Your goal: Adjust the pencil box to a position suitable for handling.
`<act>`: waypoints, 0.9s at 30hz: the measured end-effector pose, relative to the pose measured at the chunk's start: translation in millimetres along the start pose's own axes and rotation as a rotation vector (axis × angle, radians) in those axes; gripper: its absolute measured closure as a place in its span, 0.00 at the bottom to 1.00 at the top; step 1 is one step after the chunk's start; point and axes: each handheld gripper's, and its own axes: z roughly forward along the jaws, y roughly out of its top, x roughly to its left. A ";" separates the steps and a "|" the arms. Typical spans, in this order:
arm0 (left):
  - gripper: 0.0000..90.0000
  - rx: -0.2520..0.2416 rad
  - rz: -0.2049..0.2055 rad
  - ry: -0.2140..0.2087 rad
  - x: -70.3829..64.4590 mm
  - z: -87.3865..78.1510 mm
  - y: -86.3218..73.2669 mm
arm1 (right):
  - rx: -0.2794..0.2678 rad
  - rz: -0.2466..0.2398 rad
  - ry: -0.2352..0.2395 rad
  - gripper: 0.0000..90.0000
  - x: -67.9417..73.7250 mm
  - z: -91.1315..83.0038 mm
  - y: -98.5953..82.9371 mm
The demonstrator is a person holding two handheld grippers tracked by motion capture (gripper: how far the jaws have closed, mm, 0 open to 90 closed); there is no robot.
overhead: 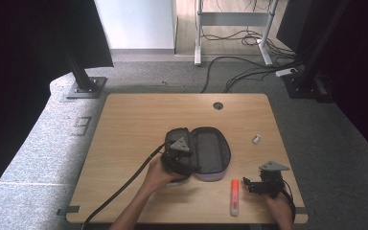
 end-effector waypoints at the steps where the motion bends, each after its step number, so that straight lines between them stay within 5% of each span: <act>1: 0.24 -0.005 -0.006 0.009 2.1 -5.9 -1.8 | 0.000 0.000 0.000 0.09 0.0 0.0 0.0; 16: 0.14 -0.029 -0.037 0.098 12.9 -41.0 -20.7 | 0.000 0.000 0.000 0.09 0.0 0.0 0.0; 27: 0.09 -0.049 -0.100 0.169 26.9 -65.6 -47.0 | 0.000 0.000 0.000 0.09 0.0 0.0 -0.1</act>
